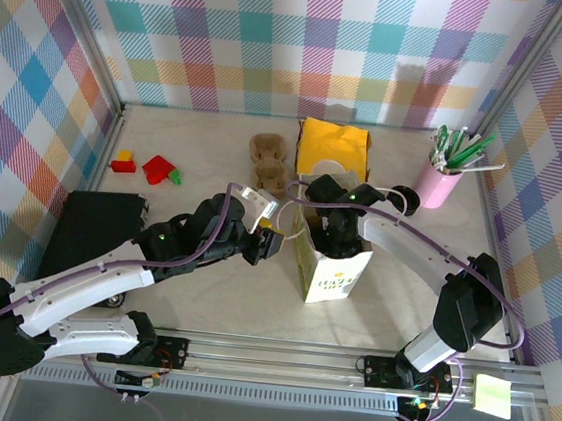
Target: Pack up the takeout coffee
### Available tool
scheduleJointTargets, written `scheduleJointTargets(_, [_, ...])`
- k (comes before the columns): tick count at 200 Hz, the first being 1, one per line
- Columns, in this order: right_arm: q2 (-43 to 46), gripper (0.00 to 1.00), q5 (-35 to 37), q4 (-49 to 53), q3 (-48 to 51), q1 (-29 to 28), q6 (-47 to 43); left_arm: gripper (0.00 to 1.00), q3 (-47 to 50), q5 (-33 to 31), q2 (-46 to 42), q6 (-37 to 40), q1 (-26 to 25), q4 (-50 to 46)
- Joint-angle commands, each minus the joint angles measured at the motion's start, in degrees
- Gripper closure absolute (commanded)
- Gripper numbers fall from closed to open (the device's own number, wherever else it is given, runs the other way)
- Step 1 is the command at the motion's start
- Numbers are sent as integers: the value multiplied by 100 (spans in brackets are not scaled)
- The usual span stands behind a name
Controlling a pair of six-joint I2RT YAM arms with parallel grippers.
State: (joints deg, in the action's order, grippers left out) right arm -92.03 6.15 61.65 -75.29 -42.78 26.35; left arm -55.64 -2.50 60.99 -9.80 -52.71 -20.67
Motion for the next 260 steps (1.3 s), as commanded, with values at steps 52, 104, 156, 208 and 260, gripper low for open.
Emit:
scheduleJointTargets(52, [-552,41,-192,-355,583,-140,146,58,85,-19,-110,-83,57,120])
scheduleJointTargets(104, [-519,41,-158,-296,529,-151,142,58,63,-1,-87,-83,59,133])
scheduleJointTargets(156, [-500,41,-115,-243,475,-151,133,58,45,26,-37,-92,59,159])
scheduleJointTargets(208, [-465,41,-75,-250,421,-151,112,58,-8,56,19,-83,59,159])
scheduleJointTargets(260, [-447,41,-35,-309,422,-149,104,58,0,49,20,-83,59,168])
